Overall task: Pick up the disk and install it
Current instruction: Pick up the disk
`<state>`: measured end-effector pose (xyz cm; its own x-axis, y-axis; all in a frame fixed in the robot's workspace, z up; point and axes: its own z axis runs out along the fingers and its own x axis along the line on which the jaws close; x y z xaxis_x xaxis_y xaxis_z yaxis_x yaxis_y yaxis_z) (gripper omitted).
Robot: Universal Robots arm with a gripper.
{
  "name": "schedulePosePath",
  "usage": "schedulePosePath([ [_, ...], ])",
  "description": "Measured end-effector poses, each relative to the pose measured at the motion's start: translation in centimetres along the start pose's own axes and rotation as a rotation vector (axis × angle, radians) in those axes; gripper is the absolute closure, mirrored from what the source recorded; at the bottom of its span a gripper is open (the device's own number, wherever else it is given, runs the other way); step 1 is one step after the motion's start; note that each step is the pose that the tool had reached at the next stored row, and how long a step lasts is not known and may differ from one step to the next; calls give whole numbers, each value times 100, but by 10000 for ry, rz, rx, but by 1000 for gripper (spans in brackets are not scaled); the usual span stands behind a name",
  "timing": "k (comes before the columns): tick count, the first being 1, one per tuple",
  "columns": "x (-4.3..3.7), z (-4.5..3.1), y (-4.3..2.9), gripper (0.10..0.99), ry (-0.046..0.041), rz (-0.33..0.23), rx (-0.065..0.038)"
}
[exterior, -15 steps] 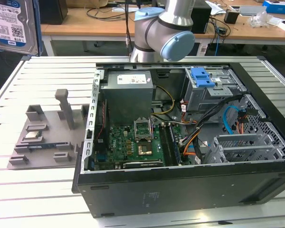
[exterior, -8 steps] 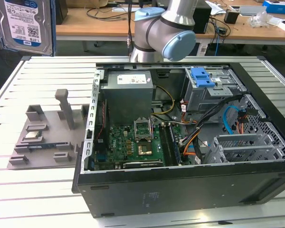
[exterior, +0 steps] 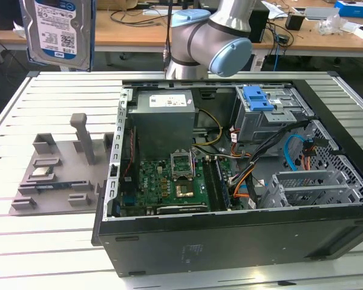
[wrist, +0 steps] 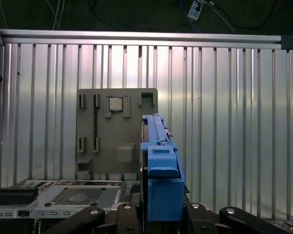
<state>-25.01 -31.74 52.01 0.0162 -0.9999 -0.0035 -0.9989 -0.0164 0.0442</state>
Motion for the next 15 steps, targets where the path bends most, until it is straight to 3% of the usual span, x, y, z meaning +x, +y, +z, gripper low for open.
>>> schedulePosePath([
  [4, 2, -6, -137, 722, 0, 0, -4],
  [8, 6, -18, -399, 722, 0, 1, -16],
  [10, 8, -21, -478, 722, 0, -2, -20],
  [15, 12, -34, -761, 722, 0, 0, -50],
])
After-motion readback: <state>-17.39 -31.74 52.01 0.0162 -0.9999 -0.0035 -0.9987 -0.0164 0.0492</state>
